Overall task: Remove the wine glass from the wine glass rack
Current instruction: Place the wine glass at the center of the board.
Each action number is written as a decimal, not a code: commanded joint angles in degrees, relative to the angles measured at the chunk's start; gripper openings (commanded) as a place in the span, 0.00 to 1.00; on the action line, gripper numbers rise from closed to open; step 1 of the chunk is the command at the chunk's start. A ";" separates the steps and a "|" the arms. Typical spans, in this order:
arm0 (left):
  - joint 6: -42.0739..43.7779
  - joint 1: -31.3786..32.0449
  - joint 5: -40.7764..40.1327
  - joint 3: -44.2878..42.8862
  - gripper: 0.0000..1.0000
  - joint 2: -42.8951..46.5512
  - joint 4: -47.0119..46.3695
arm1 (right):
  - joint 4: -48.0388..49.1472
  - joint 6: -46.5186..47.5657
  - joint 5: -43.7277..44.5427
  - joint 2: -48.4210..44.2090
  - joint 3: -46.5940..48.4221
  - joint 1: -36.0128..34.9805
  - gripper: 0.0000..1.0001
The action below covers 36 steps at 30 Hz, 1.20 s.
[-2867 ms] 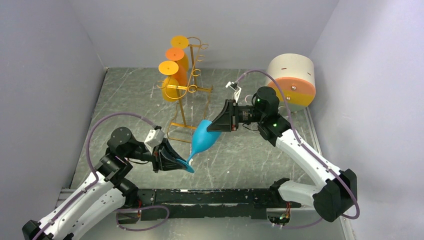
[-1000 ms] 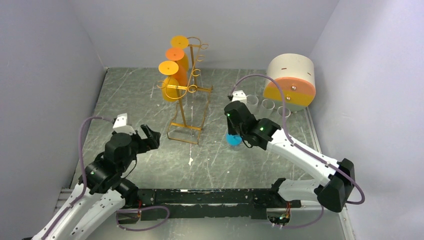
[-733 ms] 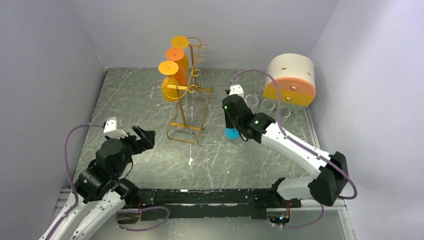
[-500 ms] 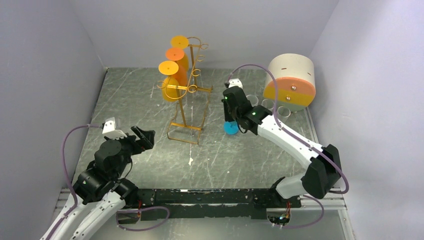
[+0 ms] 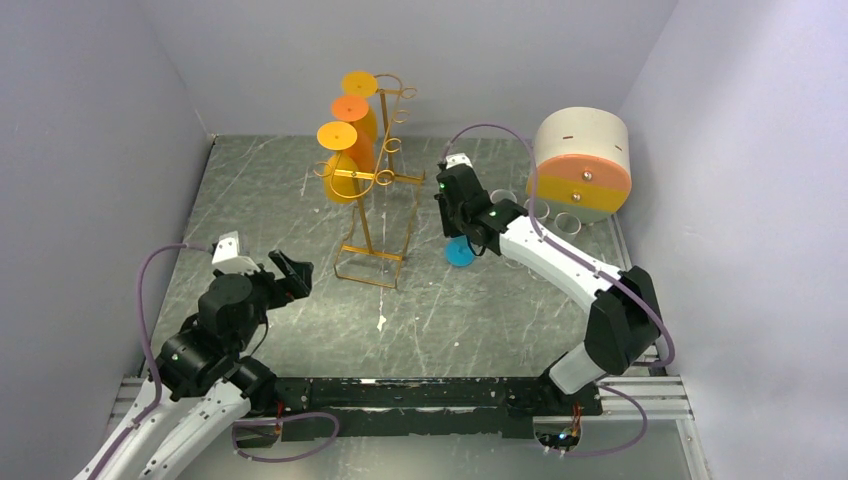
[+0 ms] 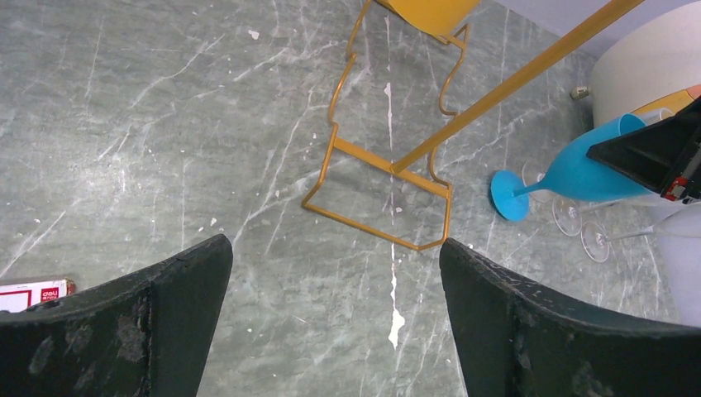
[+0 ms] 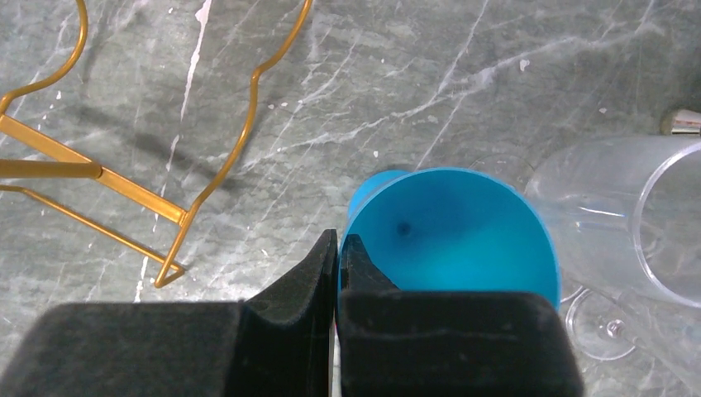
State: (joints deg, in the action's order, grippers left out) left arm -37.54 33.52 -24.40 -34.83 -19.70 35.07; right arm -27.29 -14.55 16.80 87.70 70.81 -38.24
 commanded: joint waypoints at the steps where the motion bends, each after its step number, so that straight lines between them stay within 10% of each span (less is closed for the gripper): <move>1: -0.37 -0.30 -0.69 -0.38 1.00 1.34 -0.15 | 1.09 1.88 -0.35 1.24 2.47 1.00 0.00; 30: 0.08 -0.32 0.10 -0.23 0.99 0.65 -0.53 | -0.94 3.78 0.60 7.71 7.83 2.97 0.14; 36: 0.18 -0.35 0.27 -0.24 1.00 0.38 -0.62 | -1.01 3.82 -0.28 6.73 8.14 3.01 0.33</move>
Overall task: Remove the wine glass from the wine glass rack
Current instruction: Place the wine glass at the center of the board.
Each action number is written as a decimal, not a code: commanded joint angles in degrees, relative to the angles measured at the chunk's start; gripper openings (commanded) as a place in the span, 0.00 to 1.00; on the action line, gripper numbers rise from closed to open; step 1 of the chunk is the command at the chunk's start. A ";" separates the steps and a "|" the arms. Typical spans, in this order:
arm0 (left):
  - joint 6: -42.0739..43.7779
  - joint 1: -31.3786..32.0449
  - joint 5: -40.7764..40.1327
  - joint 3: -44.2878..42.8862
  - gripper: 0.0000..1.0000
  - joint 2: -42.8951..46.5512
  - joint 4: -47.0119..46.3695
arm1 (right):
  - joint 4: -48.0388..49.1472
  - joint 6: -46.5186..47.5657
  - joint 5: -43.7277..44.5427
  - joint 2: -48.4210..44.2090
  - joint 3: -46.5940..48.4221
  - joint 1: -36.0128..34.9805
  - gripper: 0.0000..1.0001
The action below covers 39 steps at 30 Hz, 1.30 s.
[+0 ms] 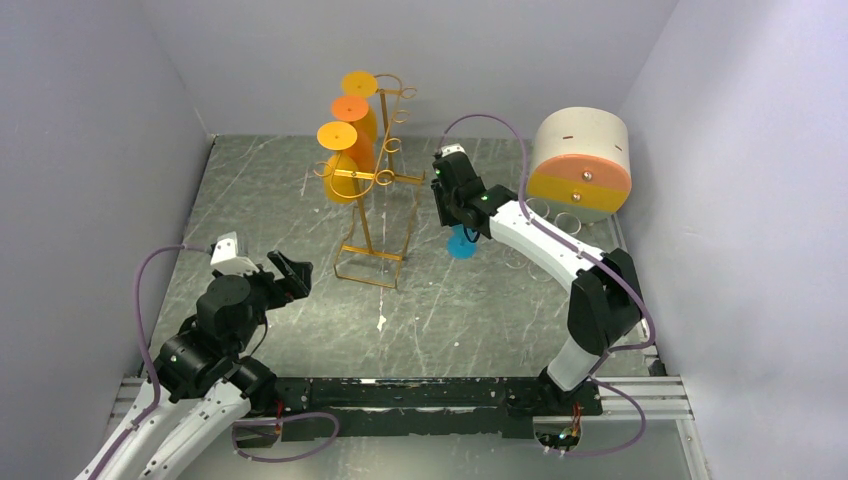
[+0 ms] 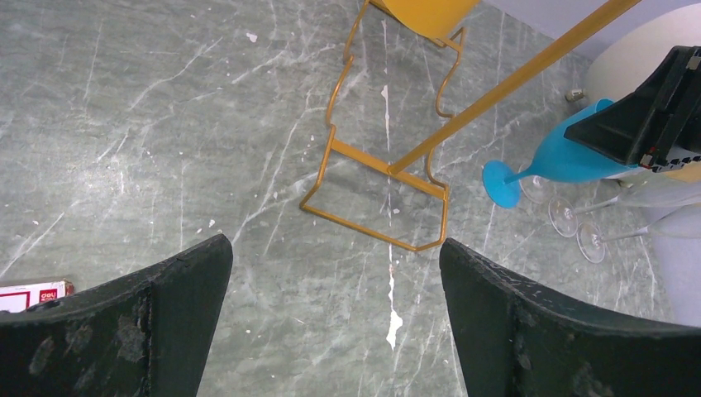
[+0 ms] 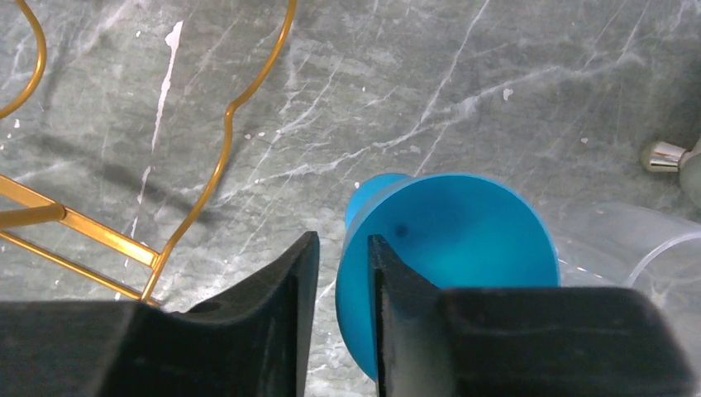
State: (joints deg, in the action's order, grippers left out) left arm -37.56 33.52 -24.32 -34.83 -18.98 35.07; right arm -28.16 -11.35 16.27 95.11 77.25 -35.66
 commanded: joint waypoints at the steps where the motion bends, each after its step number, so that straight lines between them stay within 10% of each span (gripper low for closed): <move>1: 0.21 -0.32 0.29 -0.28 0.99 -0.44 -0.62 | -0.08 0.75 0.07 -0.91 1.72 0.46 0.34; 18: 0.37 -0.31 0.59 -0.24 1.00 -1.38 -0.70 | 1.65 -0.98 -4.64 -9.03 -0.51 0.47 0.39; 39: 0.46 -0.34 1.46 -0.85 0.99 -8.41 -0.58 | 24.60 -17.18 -19.05 -33.52 -26.84 0.49 0.48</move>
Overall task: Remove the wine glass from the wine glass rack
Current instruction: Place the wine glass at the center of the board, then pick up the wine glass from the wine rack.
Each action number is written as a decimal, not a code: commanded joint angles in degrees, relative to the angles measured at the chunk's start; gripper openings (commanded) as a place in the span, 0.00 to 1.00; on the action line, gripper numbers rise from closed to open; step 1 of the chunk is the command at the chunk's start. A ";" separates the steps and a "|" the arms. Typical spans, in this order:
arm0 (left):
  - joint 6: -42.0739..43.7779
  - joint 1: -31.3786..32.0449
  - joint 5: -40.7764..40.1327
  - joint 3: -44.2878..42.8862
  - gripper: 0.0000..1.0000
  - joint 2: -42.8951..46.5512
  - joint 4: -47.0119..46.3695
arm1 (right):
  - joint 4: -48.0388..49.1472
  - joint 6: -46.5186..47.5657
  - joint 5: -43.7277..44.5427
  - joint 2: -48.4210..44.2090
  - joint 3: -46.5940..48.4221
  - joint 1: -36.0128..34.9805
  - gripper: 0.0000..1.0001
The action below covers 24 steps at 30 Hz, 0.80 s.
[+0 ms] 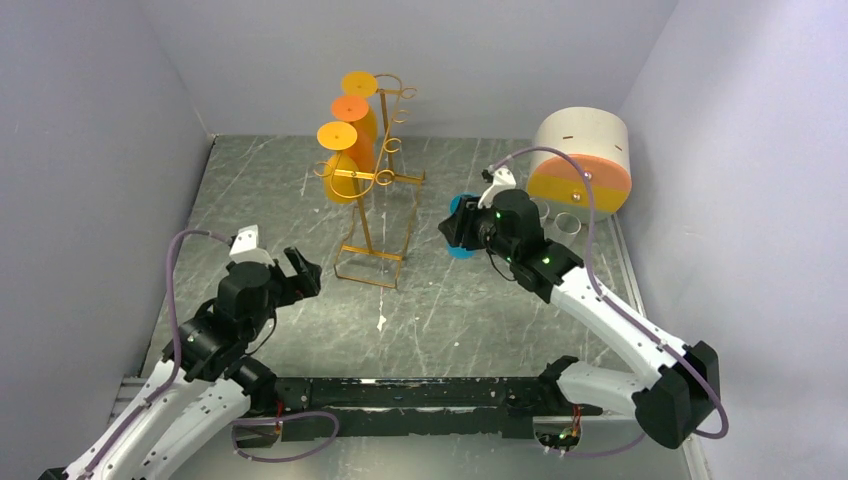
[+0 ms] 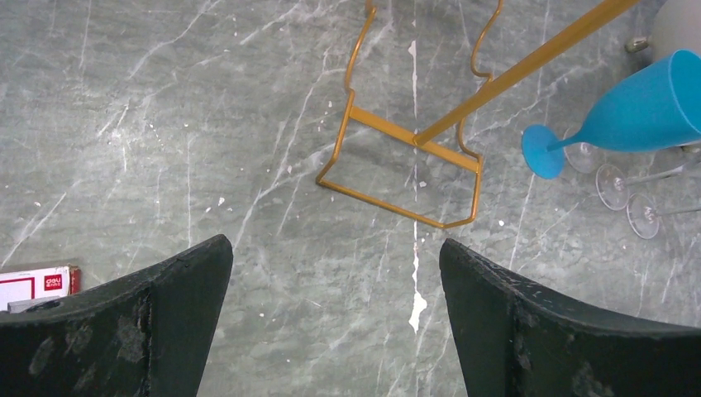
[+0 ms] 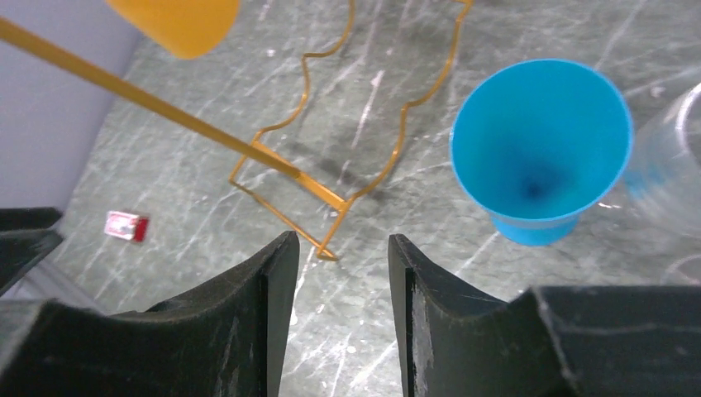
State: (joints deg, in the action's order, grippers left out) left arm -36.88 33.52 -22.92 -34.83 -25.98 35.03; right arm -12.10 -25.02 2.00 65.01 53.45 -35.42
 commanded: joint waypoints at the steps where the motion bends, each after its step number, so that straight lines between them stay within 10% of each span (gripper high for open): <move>1: -0.84 -0.30 -0.25 -0.81 1.00 -1.85 -0.56 | 10.03 -3.73 -6.58 -4.27 -4.22 0.24 0.49; 12: -3.00 -3.79 -1.20 -2.78 0.99 -14.88 -7.15 | 9.55 -4.04 -9.47 -9.20 -6.82 0.25 0.51; 24: 0.36 -40.10 38.15 -10.24 0.99 -23.57 -18.92 | 3.31 -2.06 -5.83 -12.88 -6.90 0.23 0.63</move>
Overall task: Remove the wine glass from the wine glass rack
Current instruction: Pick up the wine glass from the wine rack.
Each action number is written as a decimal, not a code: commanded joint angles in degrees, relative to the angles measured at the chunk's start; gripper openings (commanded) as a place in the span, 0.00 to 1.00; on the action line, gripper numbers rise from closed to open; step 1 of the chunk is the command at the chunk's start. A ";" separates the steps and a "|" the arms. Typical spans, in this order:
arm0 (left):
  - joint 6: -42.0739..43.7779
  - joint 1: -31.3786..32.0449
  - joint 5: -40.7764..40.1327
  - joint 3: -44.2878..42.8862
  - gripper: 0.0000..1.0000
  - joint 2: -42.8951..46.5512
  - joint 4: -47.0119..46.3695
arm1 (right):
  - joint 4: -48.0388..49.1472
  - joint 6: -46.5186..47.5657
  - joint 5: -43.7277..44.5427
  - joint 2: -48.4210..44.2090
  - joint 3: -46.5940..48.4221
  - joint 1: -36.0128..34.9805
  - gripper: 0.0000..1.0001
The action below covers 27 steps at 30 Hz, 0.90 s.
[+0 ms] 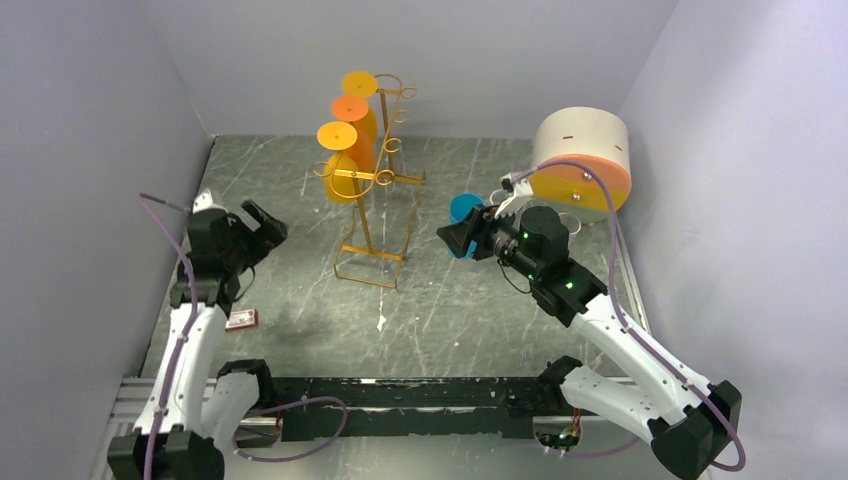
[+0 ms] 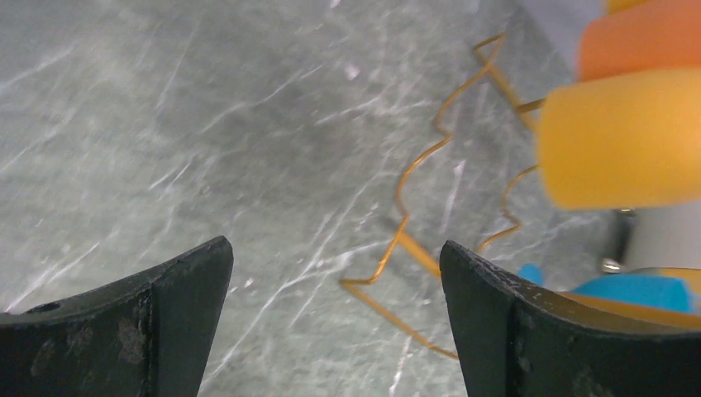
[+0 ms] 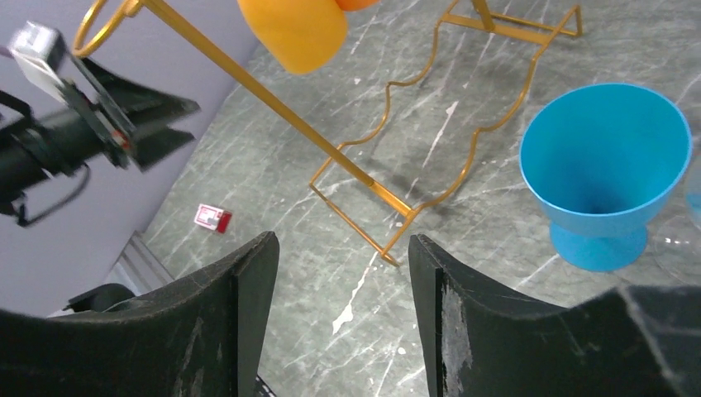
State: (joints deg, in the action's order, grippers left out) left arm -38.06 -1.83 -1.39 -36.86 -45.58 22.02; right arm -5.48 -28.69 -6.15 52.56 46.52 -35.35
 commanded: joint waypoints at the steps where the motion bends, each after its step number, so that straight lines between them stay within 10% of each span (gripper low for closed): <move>1: 2.28 -5.75 20.31 -11.57 0.99 -5.86 -4.76 | -4.25 1.67 3.16 -0.35 0.36 0.15 0.64; 11: 7.04 -6.66 28.78 -37.25 1.00 -22.57 -1.35 | -4.11 1.88 4.53 -2.19 -1.58 0.14 0.68; 27: 4.26 -3.10 43.80 -48.89 0.91 -36.82 -5.44 | -3.93 2.95 5.55 0.89 -0.78 0.16 0.68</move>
State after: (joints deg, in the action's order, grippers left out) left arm -35.53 -7.18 39.05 -80.16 -81.14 16.40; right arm -10.61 -26.65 -1.23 53.01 45.60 -35.35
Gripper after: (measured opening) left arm 0.909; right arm 0.677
